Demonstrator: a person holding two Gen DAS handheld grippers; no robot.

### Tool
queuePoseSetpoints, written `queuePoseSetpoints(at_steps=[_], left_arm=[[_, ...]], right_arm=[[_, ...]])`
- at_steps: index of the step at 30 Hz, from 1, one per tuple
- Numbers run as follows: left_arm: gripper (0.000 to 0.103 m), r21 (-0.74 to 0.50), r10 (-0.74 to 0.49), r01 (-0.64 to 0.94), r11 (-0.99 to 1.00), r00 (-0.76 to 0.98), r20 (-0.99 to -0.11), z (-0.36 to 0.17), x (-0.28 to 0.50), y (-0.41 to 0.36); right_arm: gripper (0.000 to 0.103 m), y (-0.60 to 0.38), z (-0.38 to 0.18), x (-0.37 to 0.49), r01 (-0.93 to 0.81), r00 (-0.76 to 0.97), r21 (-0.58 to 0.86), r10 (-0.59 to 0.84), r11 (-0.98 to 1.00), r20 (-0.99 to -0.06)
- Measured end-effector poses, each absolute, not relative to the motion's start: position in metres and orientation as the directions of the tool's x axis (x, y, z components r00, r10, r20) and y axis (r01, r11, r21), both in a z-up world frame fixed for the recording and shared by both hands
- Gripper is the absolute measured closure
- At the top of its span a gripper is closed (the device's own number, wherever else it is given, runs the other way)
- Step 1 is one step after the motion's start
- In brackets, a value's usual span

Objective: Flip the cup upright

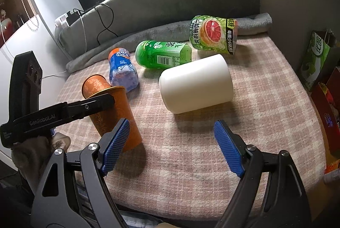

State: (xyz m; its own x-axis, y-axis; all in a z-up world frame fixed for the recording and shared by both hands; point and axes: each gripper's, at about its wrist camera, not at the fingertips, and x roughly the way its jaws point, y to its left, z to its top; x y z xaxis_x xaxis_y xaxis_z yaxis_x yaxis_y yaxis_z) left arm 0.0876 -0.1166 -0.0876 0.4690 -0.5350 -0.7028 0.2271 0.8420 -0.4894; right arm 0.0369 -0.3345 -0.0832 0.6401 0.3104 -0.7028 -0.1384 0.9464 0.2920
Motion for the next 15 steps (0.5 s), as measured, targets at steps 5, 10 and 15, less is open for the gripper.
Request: queuePoseSetpoints(at_steps=[5,10,15], left_arm=[[0.031,-0.448,-0.509,0.247,0.859,0.504,-0.698,-0.081,0.084,-0.119],[0.031,-0.387,-0.469,0.265,0.883,0.546,-0.694,-0.075,0.083,-0.123],[0.031,-0.309,-0.418,0.282,0.908,0.595,-0.686,-0.07,0.083,-0.129]], right_arm=[[0.019,-0.336,-0.082,0.036,-0.13,0.644,0.296,0.307,0.946,-0.701],[0.019,-0.337,-0.082,0.036,-0.128,0.645,0.297,0.307,0.946,-0.7],[0.019,-0.338,-0.082,0.036,-0.124,0.646,0.299,0.306,0.946,-0.699]])
